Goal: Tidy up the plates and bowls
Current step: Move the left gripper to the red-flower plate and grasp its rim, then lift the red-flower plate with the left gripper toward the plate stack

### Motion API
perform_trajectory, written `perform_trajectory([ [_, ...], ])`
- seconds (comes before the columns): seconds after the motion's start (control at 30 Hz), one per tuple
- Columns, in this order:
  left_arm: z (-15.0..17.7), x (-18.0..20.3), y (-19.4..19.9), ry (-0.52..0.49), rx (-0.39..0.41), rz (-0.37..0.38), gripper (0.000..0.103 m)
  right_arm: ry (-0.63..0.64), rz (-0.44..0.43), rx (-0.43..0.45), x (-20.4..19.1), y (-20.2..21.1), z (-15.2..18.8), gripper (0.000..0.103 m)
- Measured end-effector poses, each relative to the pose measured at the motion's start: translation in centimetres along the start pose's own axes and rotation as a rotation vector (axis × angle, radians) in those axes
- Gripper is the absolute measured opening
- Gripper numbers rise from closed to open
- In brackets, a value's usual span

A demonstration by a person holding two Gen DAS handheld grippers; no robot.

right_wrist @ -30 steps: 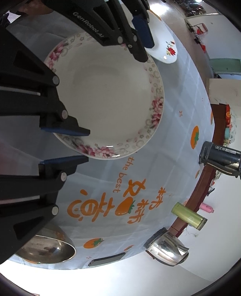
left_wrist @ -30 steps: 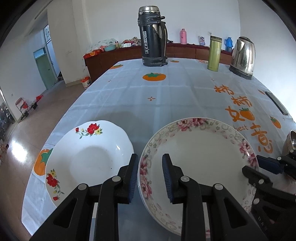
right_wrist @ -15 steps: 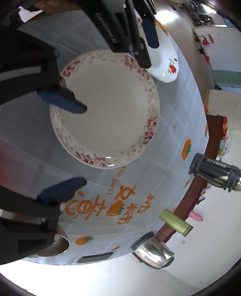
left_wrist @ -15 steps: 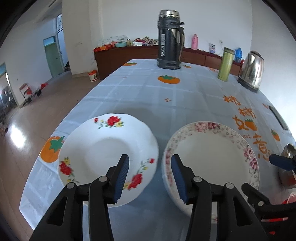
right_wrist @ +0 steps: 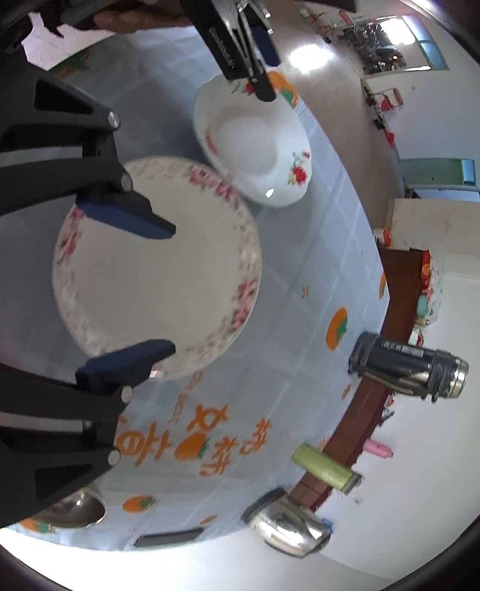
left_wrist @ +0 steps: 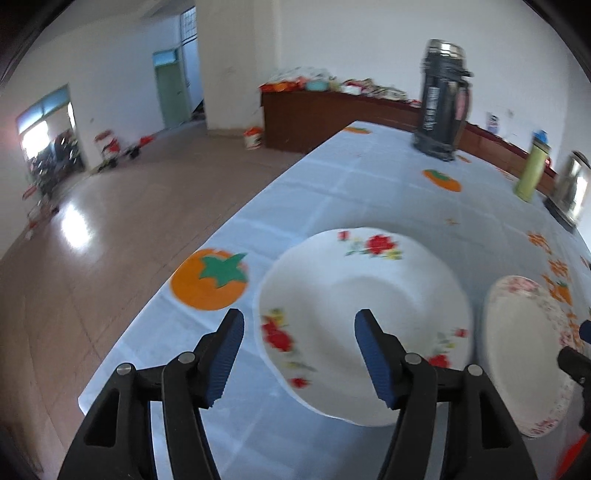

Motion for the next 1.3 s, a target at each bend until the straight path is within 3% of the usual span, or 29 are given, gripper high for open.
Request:
perform_trajectory([
  [0.1,-0.2,-1.3,-1.1,0.033,-0.030,-0.011,0.065,-0.023,-0.065,0.010,-0.7,-0.5,-1.3,0.041],
  [0.3,-0.1,-2.3,-2.1,0.074,-0.071,-0.002,0.065,-0.038,-0.109,0.021,-2.2,-2.2,-4.7,0.036],
  [0.6,0.2,-2.8,-3.7,0.088,-0.087,0.005,0.064,0.016,-0.094,-0.008,-5.1,-6.5,-9.1,0.029],
  [0.87,0.2,-2.9,-4.4,0.076,-0.096,0.019,0.050,0.049,-0.087,-0.070,-6.4,-9.5,-9.8,0.022],
  [0.93,0.3,-2.5,-4.4,0.059,-0.090,0.035,0.040,0.053,-0.090,-0.088,-6.6,-10.1,-9.6,0.022],
  [0.97,0.4,-2.1,-4.4,0.043,-0.088,0.055,0.030,0.053,-0.093,-0.084,-6.7,-10.2,-9.5,0.023],
  [1.17,0.4,-1.7,-4.3,0.021,-0.056,0.041,0.031,0.063,-0.084,-0.079,-6.8,-10.4,-9.6,0.023],
  [1.3,0.3,-1.6,-4.3,0.012,-0.058,0.027,0.031,0.016,-0.135,-0.076,-6.2,-10.7,-9.6,0.022],
])
Point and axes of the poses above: each gripper's, at about its wrist camera, not at the fingertips, and y roughly against the way its jaws point, x to its right, z to its underside, the point moved 5 cm from there along -y, roughly the way its jaws point, and after that the axes turned 14 degrees about y, right-handed, at the moved point
